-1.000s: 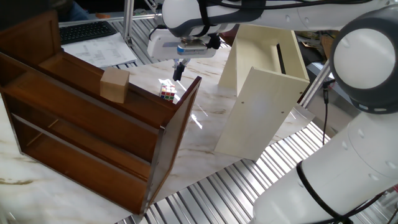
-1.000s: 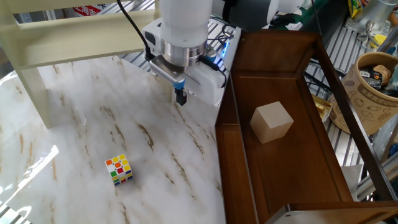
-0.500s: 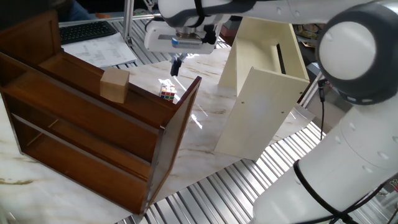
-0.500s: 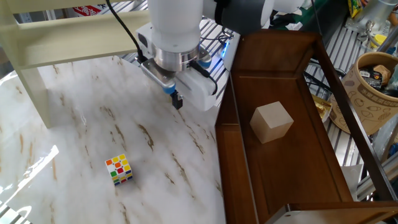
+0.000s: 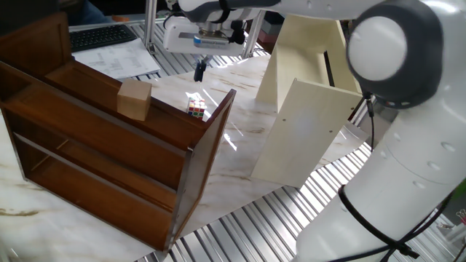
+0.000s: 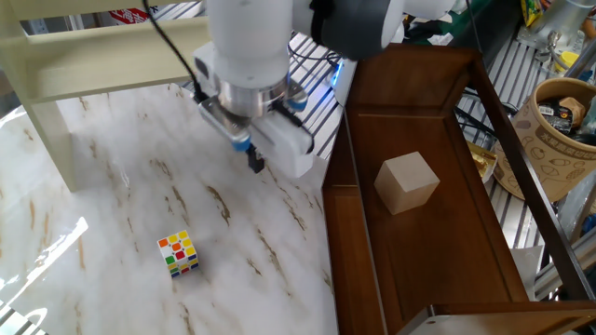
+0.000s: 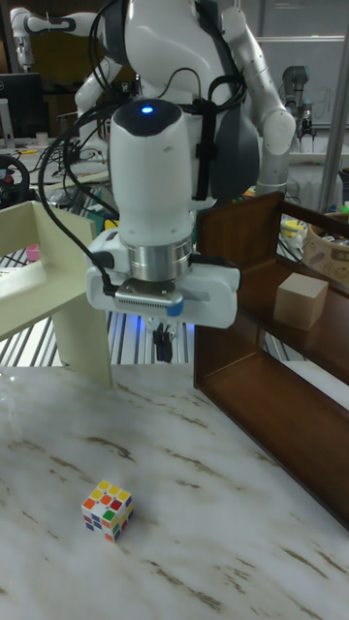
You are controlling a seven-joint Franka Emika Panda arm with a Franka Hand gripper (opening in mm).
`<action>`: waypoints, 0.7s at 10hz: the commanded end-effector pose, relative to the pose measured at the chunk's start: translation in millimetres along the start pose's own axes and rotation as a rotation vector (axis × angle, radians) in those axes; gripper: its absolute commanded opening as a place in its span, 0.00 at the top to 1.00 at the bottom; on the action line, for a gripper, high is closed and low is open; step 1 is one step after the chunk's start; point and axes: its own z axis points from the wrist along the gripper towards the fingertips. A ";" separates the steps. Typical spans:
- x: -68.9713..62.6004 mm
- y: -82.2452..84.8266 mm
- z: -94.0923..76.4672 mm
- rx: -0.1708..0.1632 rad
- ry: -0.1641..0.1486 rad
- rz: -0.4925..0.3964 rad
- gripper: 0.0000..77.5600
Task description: Put the object on the shelf
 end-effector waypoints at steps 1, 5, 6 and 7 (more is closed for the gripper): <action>-25.6 2.6 5.8 -0.004 -0.016 0.022 1.00; -33.3 2.1 1.7 -0.005 -0.017 0.019 1.00; -32.7 2.2 1.3 -0.006 -0.016 0.019 1.00; -32.7 2.2 1.3 -0.010 -0.014 0.021 1.00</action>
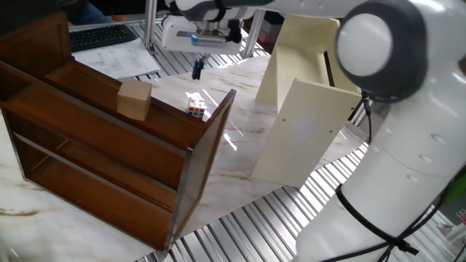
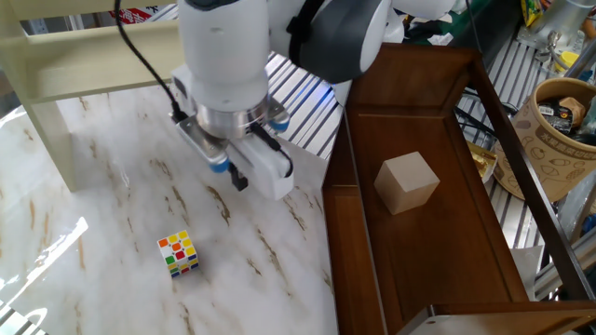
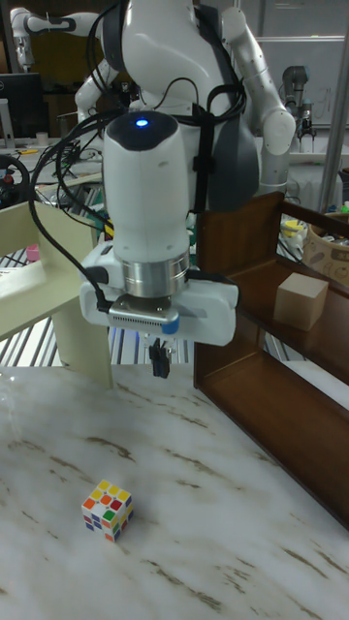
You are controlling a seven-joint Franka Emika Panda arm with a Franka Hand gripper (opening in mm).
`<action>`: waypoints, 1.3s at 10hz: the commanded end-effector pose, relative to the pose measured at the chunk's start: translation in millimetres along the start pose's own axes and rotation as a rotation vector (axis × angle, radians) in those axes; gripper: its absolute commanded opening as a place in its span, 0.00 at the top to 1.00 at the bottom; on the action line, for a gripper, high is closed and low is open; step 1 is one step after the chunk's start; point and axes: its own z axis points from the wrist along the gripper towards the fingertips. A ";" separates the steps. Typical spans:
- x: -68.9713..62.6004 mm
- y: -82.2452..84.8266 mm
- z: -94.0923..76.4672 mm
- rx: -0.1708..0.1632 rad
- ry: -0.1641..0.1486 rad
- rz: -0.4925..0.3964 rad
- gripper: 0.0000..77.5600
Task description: Put the object on the shelf
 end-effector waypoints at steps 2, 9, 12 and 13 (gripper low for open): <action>-2.0 -1.2 -1.5 -0.003 0.008 0.057 1.00; -2.0 -1.2 -1.5 0.038 0.005 0.128 1.00; -2.0 -1.2 -1.5 0.042 0.003 0.156 1.00; -2.0 -1.2 -1.5 0.033 -0.001 0.150 1.00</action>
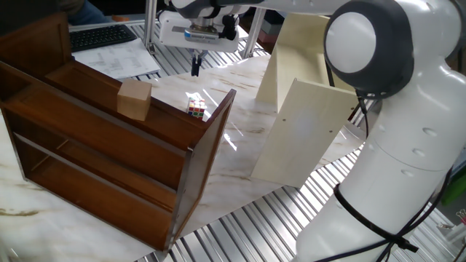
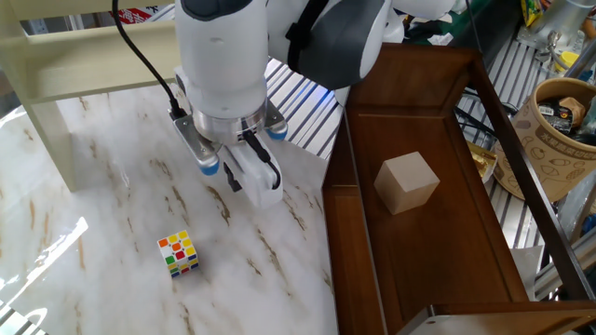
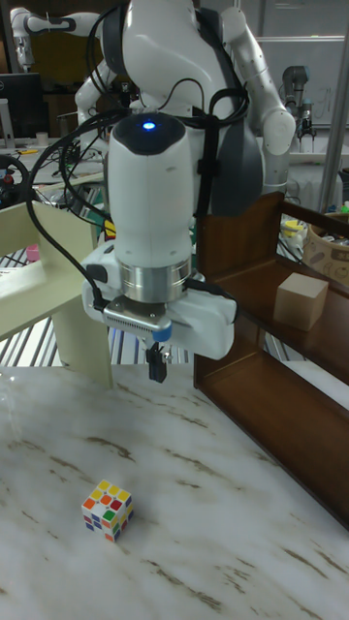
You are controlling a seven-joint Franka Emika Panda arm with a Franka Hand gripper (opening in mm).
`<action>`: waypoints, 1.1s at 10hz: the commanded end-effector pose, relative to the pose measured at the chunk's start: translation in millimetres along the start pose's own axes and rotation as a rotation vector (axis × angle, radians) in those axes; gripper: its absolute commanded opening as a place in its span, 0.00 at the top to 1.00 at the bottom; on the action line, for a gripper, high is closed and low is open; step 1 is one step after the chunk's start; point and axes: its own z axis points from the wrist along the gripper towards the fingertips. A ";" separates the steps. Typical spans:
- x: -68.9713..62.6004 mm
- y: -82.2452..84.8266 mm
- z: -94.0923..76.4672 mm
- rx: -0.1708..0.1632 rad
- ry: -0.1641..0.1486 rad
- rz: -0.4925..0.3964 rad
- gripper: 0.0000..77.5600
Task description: Put the object on the shelf
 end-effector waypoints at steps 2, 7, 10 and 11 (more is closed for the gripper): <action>-0.4 0.0 -1.6 -0.003 0.002 -0.005 1.00; -15.4 -2.0 3.8 0.000 0.010 -0.010 1.00; -32.0 -6.5 17.0 0.001 0.004 -0.036 1.00; -39.8 -10.2 26.9 0.003 -0.006 -0.054 1.00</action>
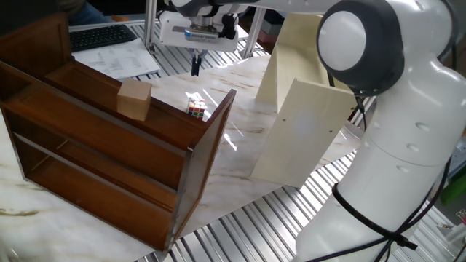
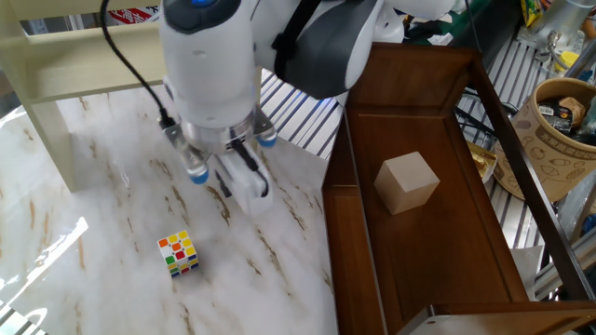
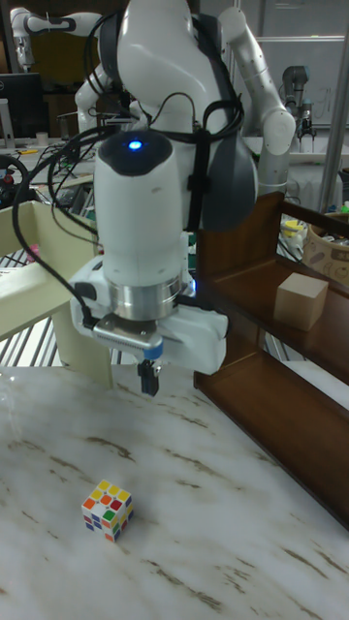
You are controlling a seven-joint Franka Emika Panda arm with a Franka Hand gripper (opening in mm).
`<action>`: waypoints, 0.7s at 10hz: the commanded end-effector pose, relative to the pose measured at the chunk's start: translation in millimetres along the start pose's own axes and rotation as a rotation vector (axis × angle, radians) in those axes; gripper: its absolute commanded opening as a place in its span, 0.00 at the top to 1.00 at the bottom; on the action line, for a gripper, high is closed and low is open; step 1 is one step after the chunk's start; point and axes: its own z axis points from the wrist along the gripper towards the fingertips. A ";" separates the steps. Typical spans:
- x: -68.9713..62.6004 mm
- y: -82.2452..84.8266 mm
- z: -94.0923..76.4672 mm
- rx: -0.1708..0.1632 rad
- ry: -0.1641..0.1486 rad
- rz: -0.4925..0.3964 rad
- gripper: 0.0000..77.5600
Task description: Put the object on the shelf
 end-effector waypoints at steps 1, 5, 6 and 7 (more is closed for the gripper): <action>-30.8 -9.8 20.8 0.003 -0.024 -0.045 1.00; -44.9 -19.5 44.2 0.004 -0.024 -0.065 1.00; -47.5 -20.6 48.8 0.006 -0.025 -0.067 1.00; -50.3 -22.4 54.5 0.005 -0.027 -0.071 1.00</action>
